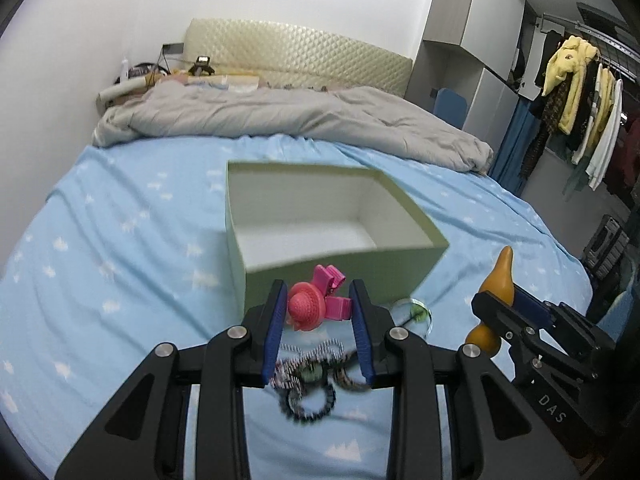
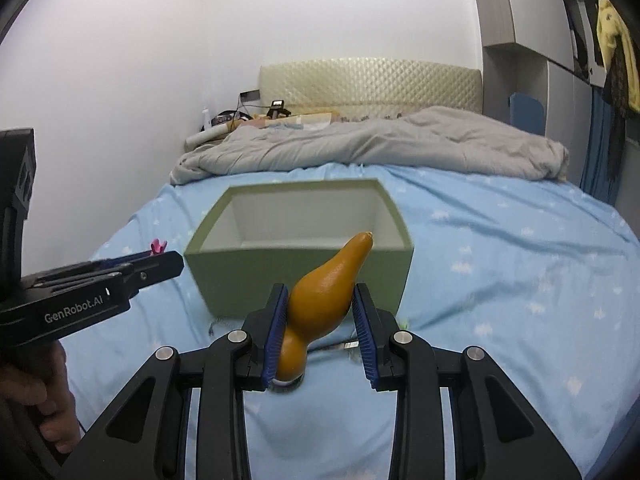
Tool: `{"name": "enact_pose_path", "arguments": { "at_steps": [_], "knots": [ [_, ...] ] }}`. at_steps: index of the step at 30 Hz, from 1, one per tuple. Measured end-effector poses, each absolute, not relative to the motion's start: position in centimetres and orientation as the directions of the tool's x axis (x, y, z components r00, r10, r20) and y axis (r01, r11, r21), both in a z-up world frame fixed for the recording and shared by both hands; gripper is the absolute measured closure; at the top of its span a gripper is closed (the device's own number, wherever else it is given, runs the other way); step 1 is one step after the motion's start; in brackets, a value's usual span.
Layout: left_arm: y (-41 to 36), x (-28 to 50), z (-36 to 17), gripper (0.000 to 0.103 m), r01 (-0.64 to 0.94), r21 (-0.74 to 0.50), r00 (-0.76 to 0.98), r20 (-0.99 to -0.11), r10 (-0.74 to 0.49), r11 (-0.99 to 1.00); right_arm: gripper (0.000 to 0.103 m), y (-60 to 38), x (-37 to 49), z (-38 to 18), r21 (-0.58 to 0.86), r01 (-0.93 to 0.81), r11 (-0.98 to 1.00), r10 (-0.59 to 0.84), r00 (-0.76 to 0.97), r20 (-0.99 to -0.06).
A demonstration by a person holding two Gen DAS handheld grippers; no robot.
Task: Organize jewelry
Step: 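Carry the pink clip and yellow gourd over the green box with both tools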
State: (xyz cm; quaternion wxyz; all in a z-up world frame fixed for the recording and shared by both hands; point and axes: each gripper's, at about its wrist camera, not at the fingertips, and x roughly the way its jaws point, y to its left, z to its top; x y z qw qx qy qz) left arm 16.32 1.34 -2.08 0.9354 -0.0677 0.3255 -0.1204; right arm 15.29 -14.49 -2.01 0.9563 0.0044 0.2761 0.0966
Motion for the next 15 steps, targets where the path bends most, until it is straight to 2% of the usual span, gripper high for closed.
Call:
{"name": "enact_pose_path", "arguments": {
  "at_steps": [7, 15],
  "knots": [
    [1.6, 19.7, -0.6, 0.070, 0.147, -0.214, 0.745, -0.618, -0.250, 0.966, 0.073, -14.9, 19.2, 0.0, 0.068, -0.204, 0.977, 0.209, 0.826, -0.523],
    [1.1, 23.8, -0.2, 0.070, 0.124, -0.188, 0.693, -0.686, -0.220, 0.974, 0.073, -16.8, 24.9, -1.3, 0.097, -0.230, 0.968, 0.241, 0.755, -0.609]
  ]
}}
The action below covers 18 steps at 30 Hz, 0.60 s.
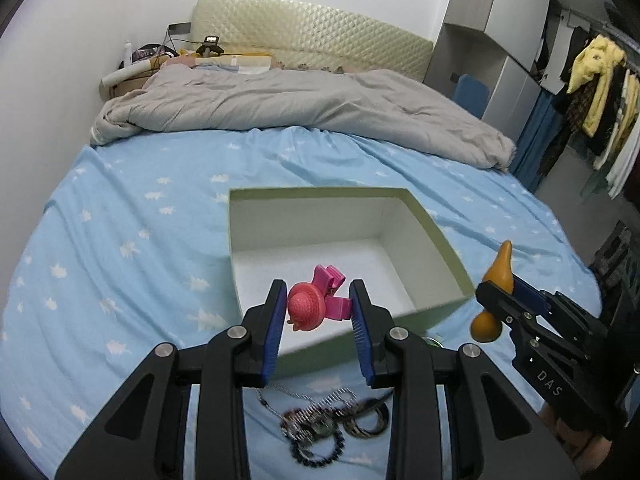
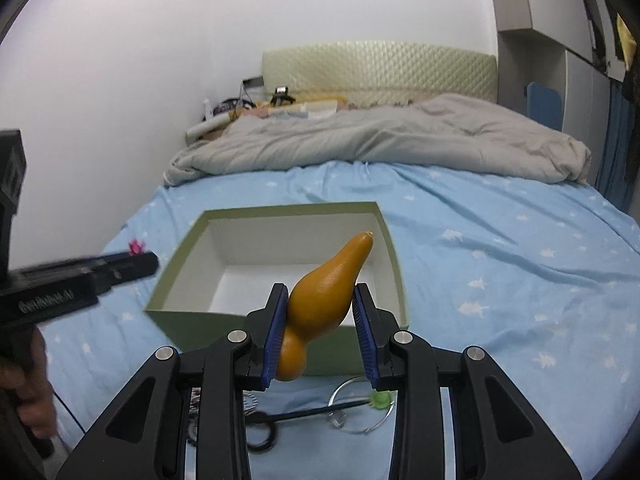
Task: Organize jewelry
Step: 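Carry the pink clip and yellow gourd over the green box with both tools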
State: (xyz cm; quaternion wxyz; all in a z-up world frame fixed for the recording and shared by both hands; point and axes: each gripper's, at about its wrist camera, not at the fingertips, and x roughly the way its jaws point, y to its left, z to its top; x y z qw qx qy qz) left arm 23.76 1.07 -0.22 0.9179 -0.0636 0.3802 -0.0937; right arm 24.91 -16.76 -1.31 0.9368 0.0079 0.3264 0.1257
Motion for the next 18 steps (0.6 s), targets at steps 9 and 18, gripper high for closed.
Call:
{"name": "enact_pose_path", "arguments": {
  "at_steps": [9, 18],
  "knots": [
    [0.5, 28.5, -0.4, 0.070, 0.090, -0.178, 0.644, -0.740, -0.194, 0.980, 0.073, -15.5, 30.2, -0.8, 0.051, -0.313, 0.948, 0.264, 0.689, -0.675],
    [0.6, 31.4, -2.6, 0.070, 0.037, -0.148, 0.569, -0.810, -0.142, 0.988, 0.073, -13.4, 34.2, -4.9, -0.041, -0.350, 0.936, 0.188, 0.595, -0.782]
  ]
}}
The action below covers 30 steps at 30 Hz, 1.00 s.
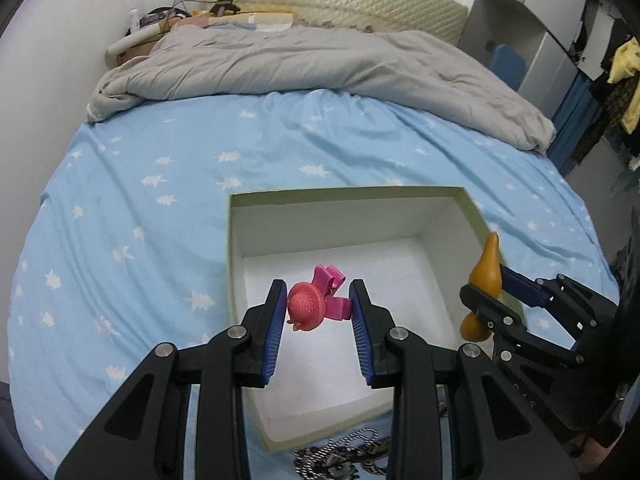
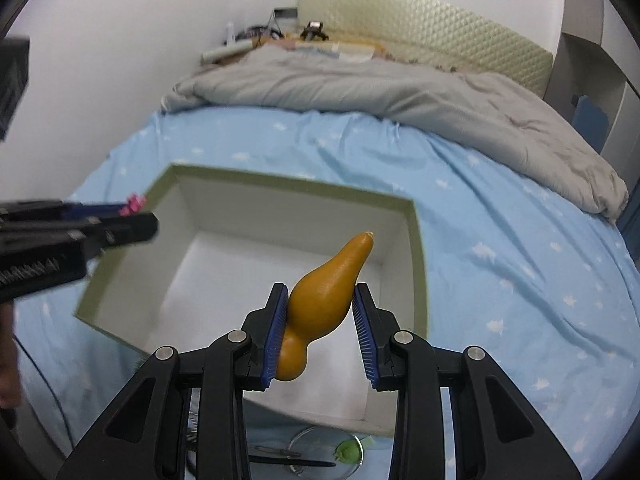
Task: Organize jewelry
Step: 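Carry the pink clip and yellow gourd over the green box with both tools, then open the right tool dropping the gourd while left tool releases the pink clip into box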
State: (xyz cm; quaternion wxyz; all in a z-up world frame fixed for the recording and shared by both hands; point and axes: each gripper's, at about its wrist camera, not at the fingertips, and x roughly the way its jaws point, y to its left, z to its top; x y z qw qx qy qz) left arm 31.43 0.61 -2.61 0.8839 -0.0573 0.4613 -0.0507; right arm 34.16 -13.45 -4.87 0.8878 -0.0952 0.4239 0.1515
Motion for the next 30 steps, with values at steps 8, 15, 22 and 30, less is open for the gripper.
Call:
{"name": "enact_pose_path", "arguments": {
  "at_steps": [8, 15, 22, 30],
  "knots": [
    [1.3, 31.7, -3.4, 0.069, 0.014, -0.160, 0.540, -0.829, -0.143, 0.987, 0.054, -14.1, 34.5, -5.4, 0.020, -0.337, 0.941, 0.221, 0.570, -0.791],
    [1.6, 30.5, -1.5, 0.036, 0.024, -0.110, 0.616, -0.781, -0.101, 0.994, 0.037, -15.3, 33.5, -3.5, 0.081, -0.299, 0.951, 0.260, 0.627, -0.735],
    [2.0, 28.0, -0.2, 0.036, 0.047, -0.103, 0.681, -0.725, -0.107, 0.994, 0.037, -16.5, 30.8, -1.5, 0.110, -0.276, 0.955, 0.277, 0.696, -0.662],
    [1.8, 24.5, 0.2, 0.036, 0.079, -0.083, 0.746, -0.656, -0.114, 0.993, 0.037, -16.5, 26.8, -0.4, 0.107, -0.276, 0.955, 0.284, 0.751, -0.596]
  ]
}}
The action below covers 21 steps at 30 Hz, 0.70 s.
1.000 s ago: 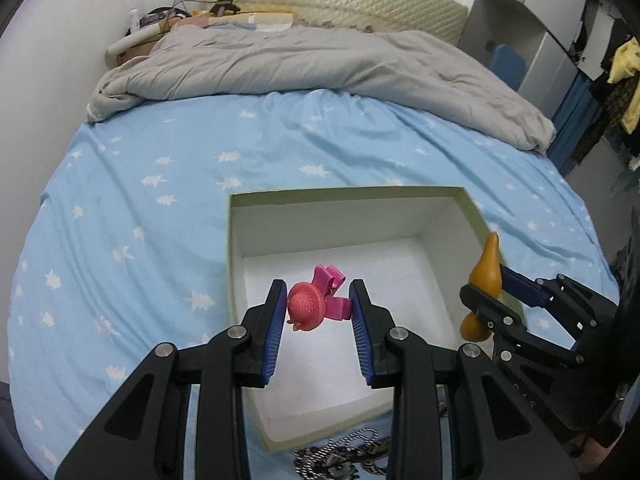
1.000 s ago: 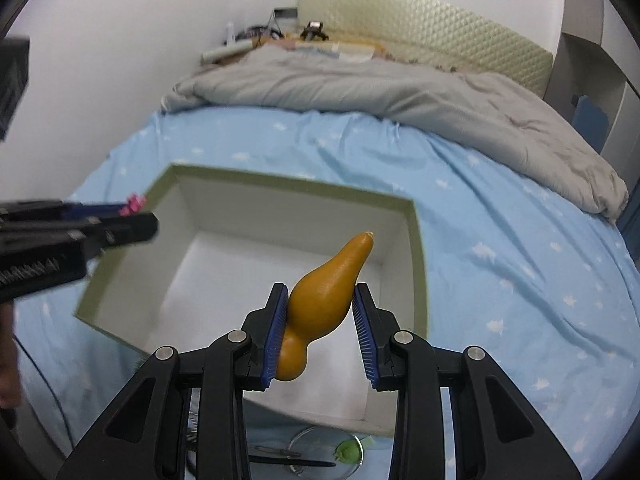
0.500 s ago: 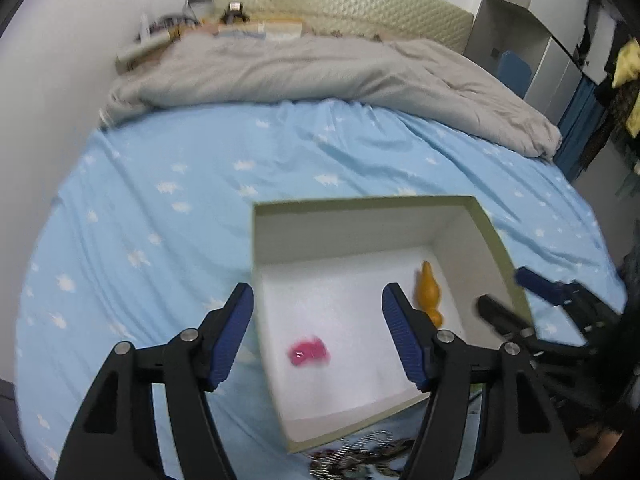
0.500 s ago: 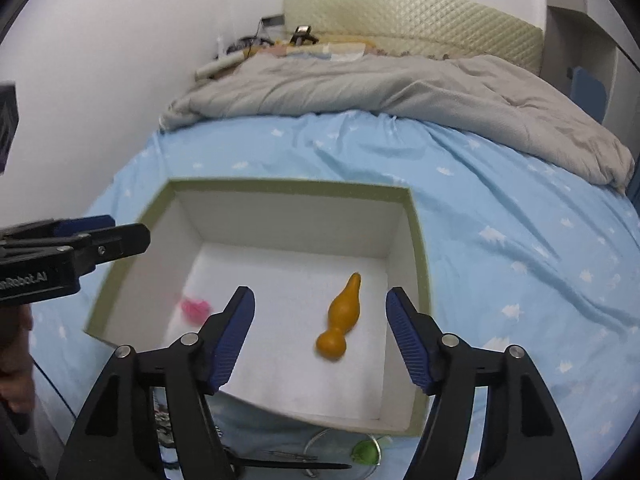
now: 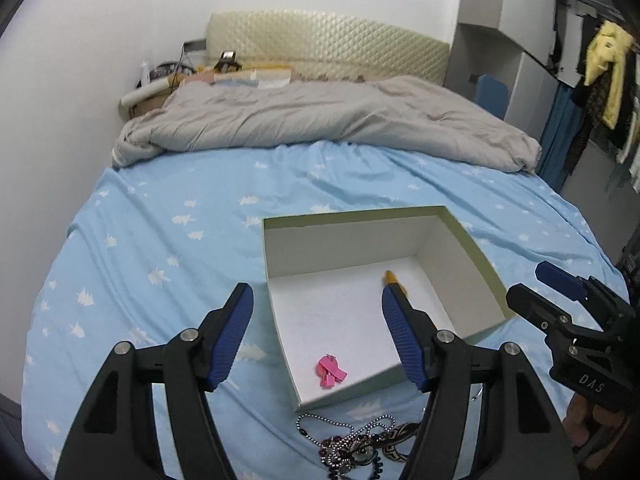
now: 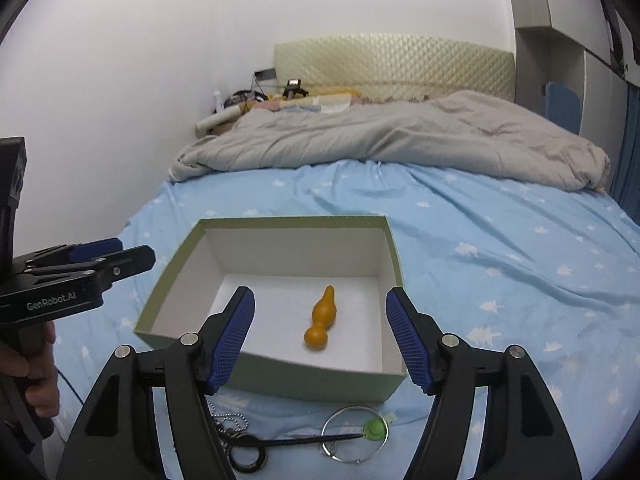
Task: Organize jewelry
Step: 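Open the right tool dropping the gourd while left tool releases the pink clip into box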
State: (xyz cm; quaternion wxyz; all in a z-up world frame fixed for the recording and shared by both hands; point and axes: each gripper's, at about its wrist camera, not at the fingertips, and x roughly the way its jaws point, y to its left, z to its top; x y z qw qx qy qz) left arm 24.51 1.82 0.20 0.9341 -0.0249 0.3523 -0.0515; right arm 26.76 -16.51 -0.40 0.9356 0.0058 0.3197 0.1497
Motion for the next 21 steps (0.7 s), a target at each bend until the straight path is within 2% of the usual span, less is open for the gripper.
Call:
{"name": "enact_pose_path", "arguments": {
  "at_steps": [5, 21],
  "knots": [
    [1.5, 22.3, 0.3, 0.036, 0.103, -0.057, 0.781, -0.614, -0.116, 0.993, 0.036, -16.2, 24.1, -0.2, 0.108, -0.272, 0.956, 0.285, 0.775, -0.564],
    [1.6, 15.8, -2.2, 0.036, 0.089, -0.099, 0.783, -0.608, -0.131, 0.991, 0.036, -16.4, 15.2, -3.1, 0.126, -0.272, 0.954, 0.296, 0.797, -0.527]
  ]
}}
